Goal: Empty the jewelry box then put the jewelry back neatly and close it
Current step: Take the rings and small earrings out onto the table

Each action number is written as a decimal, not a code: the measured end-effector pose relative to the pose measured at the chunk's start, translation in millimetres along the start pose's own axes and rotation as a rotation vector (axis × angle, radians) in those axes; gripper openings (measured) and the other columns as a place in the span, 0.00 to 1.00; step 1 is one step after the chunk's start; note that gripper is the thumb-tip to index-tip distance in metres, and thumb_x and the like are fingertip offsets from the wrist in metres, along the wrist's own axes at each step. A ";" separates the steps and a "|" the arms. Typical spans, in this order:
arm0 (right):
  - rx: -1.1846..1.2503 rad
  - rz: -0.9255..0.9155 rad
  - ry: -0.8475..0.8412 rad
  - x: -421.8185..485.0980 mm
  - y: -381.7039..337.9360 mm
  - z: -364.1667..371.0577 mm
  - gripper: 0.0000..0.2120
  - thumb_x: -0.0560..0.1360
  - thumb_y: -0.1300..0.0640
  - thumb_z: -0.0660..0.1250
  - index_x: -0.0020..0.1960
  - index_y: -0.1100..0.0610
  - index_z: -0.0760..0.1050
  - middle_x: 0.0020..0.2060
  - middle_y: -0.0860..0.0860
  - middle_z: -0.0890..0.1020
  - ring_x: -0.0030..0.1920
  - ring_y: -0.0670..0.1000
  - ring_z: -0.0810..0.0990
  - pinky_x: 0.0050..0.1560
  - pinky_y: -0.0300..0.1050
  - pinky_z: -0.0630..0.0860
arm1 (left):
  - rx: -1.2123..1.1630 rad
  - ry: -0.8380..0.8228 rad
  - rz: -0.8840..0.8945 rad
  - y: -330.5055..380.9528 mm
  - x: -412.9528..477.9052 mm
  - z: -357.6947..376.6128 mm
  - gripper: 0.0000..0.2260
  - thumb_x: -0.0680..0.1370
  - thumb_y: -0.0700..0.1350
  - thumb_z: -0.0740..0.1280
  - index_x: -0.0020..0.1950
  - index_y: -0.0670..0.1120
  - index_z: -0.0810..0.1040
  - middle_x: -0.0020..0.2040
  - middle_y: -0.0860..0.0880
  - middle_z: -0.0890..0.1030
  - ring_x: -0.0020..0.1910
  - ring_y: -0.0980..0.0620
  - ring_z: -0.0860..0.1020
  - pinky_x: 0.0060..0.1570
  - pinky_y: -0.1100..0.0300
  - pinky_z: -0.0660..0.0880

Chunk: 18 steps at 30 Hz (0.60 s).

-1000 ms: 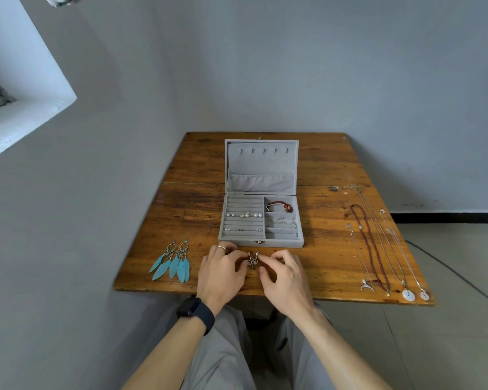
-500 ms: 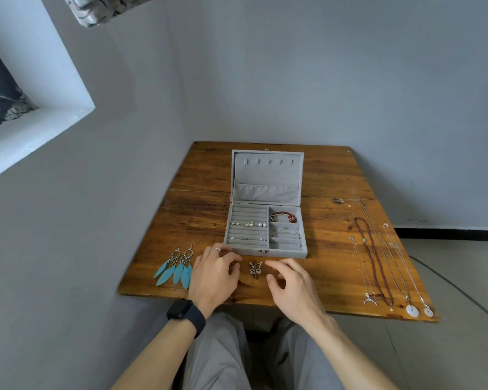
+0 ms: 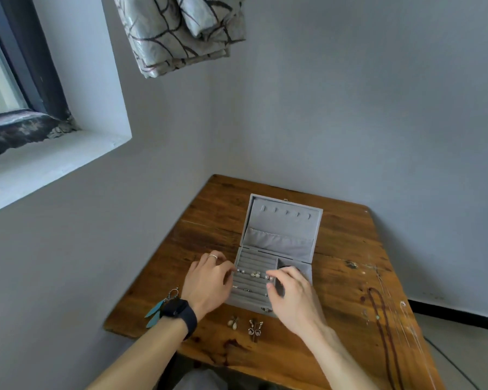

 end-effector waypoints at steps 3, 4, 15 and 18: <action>-0.075 -0.009 -0.004 23.8 -2.7 7.8 0.14 0.80 0.46 0.63 0.64 0.45 0.77 0.59 0.41 0.76 0.60 0.44 0.72 0.55 0.35 0.70 | 0.063 -0.078 -0.009 -3.0 16.9 3.0 0.15 0.81 0.53 0.62 0.67 0.59 0.76 0.70 0.52 0.71 0.68 0.51 0.69 0.65 0.52 0.69; -0.094 -0.013 -0.002 30.7 -4.0 11.5 0.14 0.80 0.46 0.62 0.64 0.45 0.77 0.59 0.41 0.77 0.60 0.44 0.72 0.56 0.37 0.70 | 0.084 -0.097 -0.004 -3.0 21.5 4.0 0.15 0.81 0.53 0.61 0.68 0.60 0.75 0.71 0.51 0.70 0.69 0.50 0.68 0.65 0.52 0.68; -0.274 -0.070 -0.063 64.6 -16.9 55.5 0.14 0.78 0.45 0.63 0.59 0.45 0.82 0.61 0.45 0.77 0.65 0.51 0.69 0.60 0.51 0.69 | 0.227 -0.080 0.175 -0.9 38.3 17.4 0.11 0.78 0.49 0.64 0.58 0.54 0.83 0.72 0.47 0.70 0.68 0.46 0.71 0.62 0.49 0.71; -0.278 -0.064 -0.068 61.5 -15.2 62.1 0.11 0.77 0.46 0.66 0.56 0.44 0.84 0.59 0.45 0.79 0.63 0.51 0.70 0.58 0.50 0.71 | 0.228 -0.132 0.125 0.8 38.7 19.2 0.14 0.81 0.50 0.60 0.61 0.53 0.82 0.75 0.49 0.65 0.71 0.47 0.66 0.65 0.49 0.66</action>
Point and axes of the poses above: each hand's wrist, its own x-axis towards the middle knuckle, its own z-axis out of the palm, y = z × x, the point moved 2 cm from there along x, towards the middle knuckle
